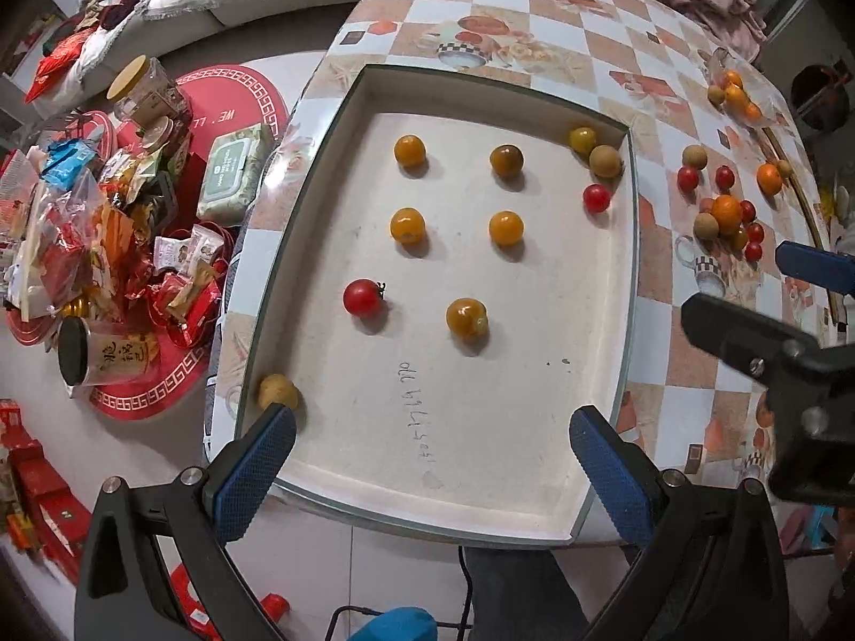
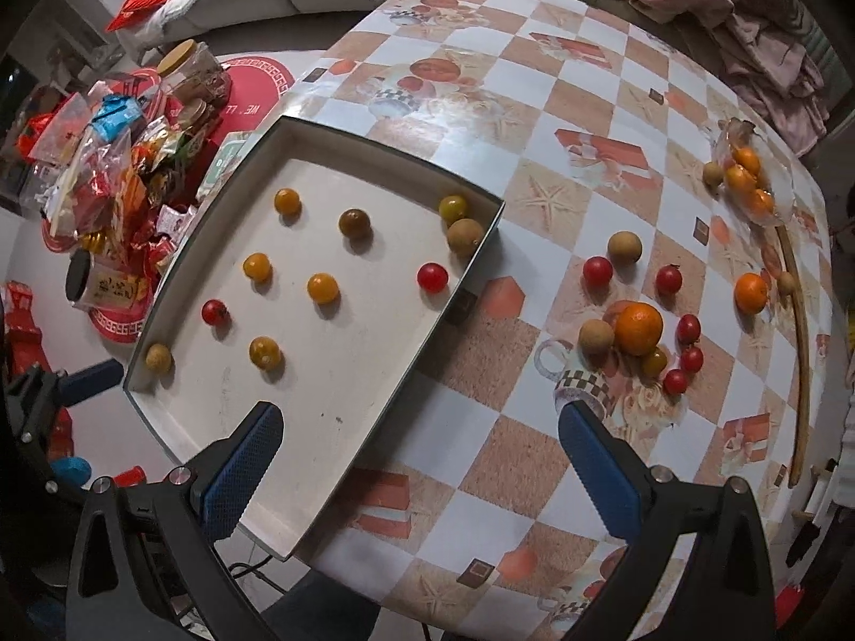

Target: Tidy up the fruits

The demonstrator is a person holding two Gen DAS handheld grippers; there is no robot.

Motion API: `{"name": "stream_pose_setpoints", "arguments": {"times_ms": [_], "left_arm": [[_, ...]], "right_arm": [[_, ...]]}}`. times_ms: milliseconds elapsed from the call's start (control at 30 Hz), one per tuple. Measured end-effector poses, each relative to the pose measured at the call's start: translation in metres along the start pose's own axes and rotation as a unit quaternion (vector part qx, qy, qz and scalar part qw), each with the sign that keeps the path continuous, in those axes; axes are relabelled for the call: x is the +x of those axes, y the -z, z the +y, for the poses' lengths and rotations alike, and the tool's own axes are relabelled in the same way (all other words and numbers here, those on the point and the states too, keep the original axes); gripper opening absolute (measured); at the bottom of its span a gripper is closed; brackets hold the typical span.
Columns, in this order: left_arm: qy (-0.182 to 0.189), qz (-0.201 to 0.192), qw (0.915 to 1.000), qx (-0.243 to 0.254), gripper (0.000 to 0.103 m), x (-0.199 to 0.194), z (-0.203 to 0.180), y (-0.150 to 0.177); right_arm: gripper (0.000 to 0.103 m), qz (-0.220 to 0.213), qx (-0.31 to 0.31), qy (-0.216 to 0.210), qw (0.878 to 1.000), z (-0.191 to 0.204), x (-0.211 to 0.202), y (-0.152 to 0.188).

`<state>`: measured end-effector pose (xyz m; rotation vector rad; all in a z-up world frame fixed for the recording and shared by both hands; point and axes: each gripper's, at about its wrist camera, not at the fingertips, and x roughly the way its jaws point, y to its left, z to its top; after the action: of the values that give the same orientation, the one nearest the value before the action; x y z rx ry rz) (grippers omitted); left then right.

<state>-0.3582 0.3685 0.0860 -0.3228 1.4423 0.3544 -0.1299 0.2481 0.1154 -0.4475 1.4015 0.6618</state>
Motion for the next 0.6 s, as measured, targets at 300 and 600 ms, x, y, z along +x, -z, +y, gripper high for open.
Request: {"name": "stream_pose_setpoints", "arguments": {"times_ms": [300,600], "left_arm": [[0.001,0.004,0.9997,0.023,0.103,-0.006,-0.009,0.003],[-0.005,-0.001,0.9993,0.036,0.103,-0.012,-0.011,0.003]], "right_arm": [[0.103,0.004,-0.004,0.004,1.0,0.004,-0.007,0.003],[0.103,0.002,0.001,0.003,1.0,0.006,-0.012,0.004]]}}
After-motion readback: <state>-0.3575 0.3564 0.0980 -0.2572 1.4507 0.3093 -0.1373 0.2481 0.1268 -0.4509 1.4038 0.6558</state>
